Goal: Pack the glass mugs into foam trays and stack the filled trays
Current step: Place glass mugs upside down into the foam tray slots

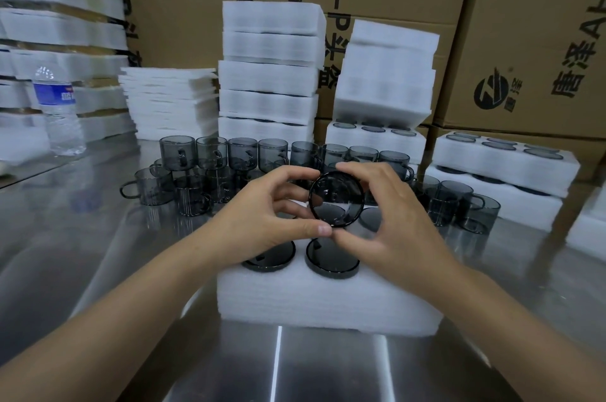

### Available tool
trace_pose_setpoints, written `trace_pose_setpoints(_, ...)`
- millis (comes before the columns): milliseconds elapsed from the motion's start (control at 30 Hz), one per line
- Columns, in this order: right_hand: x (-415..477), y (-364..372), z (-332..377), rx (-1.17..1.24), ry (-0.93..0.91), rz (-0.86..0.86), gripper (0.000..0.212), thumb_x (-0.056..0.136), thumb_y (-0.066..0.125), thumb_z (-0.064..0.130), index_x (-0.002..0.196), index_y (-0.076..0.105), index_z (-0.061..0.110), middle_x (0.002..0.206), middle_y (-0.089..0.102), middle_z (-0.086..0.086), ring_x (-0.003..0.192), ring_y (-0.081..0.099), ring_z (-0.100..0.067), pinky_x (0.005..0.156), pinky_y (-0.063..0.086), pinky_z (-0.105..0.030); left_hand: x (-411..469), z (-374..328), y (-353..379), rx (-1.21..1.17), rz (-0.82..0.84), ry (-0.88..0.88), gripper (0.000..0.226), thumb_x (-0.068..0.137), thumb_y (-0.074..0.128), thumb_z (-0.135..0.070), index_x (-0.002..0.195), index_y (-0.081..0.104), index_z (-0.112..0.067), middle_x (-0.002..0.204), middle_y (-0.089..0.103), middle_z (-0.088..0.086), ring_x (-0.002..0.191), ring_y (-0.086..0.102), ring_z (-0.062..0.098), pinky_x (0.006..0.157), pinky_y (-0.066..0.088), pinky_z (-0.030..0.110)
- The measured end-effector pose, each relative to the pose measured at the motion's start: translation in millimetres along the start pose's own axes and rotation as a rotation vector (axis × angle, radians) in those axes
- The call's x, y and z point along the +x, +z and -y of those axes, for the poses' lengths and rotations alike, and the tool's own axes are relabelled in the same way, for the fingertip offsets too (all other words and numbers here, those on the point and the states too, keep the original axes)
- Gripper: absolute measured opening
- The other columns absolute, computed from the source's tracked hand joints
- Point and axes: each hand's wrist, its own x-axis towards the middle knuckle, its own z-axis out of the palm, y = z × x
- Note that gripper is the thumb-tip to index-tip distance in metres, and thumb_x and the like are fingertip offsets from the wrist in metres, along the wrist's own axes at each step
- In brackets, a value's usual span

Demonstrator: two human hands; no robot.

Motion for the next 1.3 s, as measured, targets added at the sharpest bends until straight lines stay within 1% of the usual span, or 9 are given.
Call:
trace_pose_setpoints(133, 2, -6, -4, 0.263, 0.172, -0.003, 0.057, 0.068, 0.07, 0.034, 0.12, 0.05, 0.044, 0.112, 0.057, 0.025, 0.111, 0.051, 0.003, 0.101, 0.041, -0.036, -2, -2, 1, 0.002, 0.051, -0.001, 0.074, 0.057, 0.085, -0.041, 0.122, 0.05, -0.037, 0.1, 0.071, -0.01, 0.092, 0.069, 0.01, 0.087, 0.054, 0.024)
trace_pose_setpoints(267, 8, -27, -30, 0.772, 0.354, 0.228, 0.05, 0.057, 0.065, 0.034, 0.107, 0.065, 0.038, 0.101, 0.069, 0.008, 0.096, 0.066, -0.012, 0.076, 0.052, -0.025, -1, -5, 1, 0.02, 0.046, -0.025, 0.061, 0.069, 0.077, -0.047, 0.123, 0.048, -0.038, 0.101, 0.072, -0.011, 0.091, 0.068, 0.006, 0.08, 0.054, 0.024)
trace_pose_setpoints(367, 8, -40, -51, 0.815, 0.406, 0.446, 0.055, 0.05, 0.062, 0.031, 0.105, 0.068, 0.033, 0.109, 0.063, -0.017, 0.098, 0.055, -0.038, 0.081, 0.041, -0.043, -2, -6, 2, -0.001, 0.035, -0.036, 0.055, 0.071, 0.07, -0.049, 0.121, 0.051, -0.034, 0.098, 0.073, -0.005, 0.092, 0.069, 0.011, 0.081, 0.055, 0.024)
trace_pose_setpoints(433, 6, -50, -62, 0.854, 0.407, 0.561, 0.059, 0.051, 0.062, 0.028, 0.109, 0.067, 0.028, 0.114, 0.06, -0.023, 0.098, 0.053, -0.035, 0.082, 0.039, -0.046, -3, -7, 3, -0.012, 0.036, -0.039, 0.054, 0.069, 0.067, -0.047, 0.118, 0.054, -0.032, 0.096, 0.073, 0.0, 0.09, 0.069, 0.011, 0.079, 0.055, 0.021)
trace_pose_setpoints(567, 3, -69, -72, 0.994, 0.371, 0.794, 0.06, 0.056, 0.06, 0.017, 0.116, 0.064, 0.023, 0.113, 0.066, -0.007, 0.104, 0.062, -0.022, 0.082, 0.051, -0.029, -3, -7, 3, -0.008, 0.048, -0.053, 0.047, 0.071, 0.065, -0.042, 0.115, 0.058, -0.027, 0.094, 0.074, 0.001, 0.087, 0.07, 0.01, 0.074, 0.053, 0.017)
trace_pose_setpoints(833, 2, -68, -74, 0.896, 0.337, 0.885, 0.072, 0.056, 0.049, -0.004, 0.116, 0.064, 0.032, 0.116, 0.064, 0.007, 0.113, 0.056, -0.012, 0.094, 0.041, -0.037, -4, -8, 4, 0.003, 0.049, -0.08, 0.043, 0.07, 0.065, -0.041, 0.11, 0.062, -0.024, 0.092, 0.074, 0.0, 0.084, 0.07, 0.009, 0.069, 0.05, 0.012)
trace_pose_setpoints(967, 3, -67, -72, 0.884, 0.341, 0.894, 0.072, 0.062, 0.041, -0.01, 0.117, 0.064, 0.03, 0.117, 0.064, 0.006, 0.11, 0.058, -0.008, 0.082, 0.047, -0.018, -4, -8, 5, -0.002, 0.047, -0.087, 0.042, 0.069, 0.066, -0.04, 0.108, 0.064, -0.023, 0.091, 0.074, 0.001, 0.082, 0.071, 0.008, 0.068, 0.049, 0.011)
trace_pose_setpoints(1133, 4, -68, -68, 0.837, 0.362, 0.905, 0.064, 0.062, 0.058, 0.01, 0.124, 0.059, 0.029, 0.128, 0.059, -0.005, 0.122, 0.054, -0.02, 0.095, 0.047, -0.03, -6, -11, 5, 0.036, 0.061, -0.089, 0.041, 0.07, 0.065, -0.042, 0.107, 0.064, -0.025, 0.093, 0.074, -0.001, 0.086, 0.071, 0.009, 0.08, 0.053, 0.017)
trace_pose_setpoints(1300, 6, -65, -63, 0.628, 0.366, 0.859, 0.056, 0.062, 0.077, 0.038, 0.116, 0.061, 0.043, 0.125, 0.059, 0.01, 0.119, 0.055, -0.01, 0.098, 0.045, -0.027, -7, -13, 5, 0.053, 0.066, -0.109, 0.024, 0.084, 0.066, -0.026, 0.107, 0.064, -0.024, 0.094, 0.074, 0.0, 0.088, 0.071, 0.009, 0.094, 0.05, 0.028)
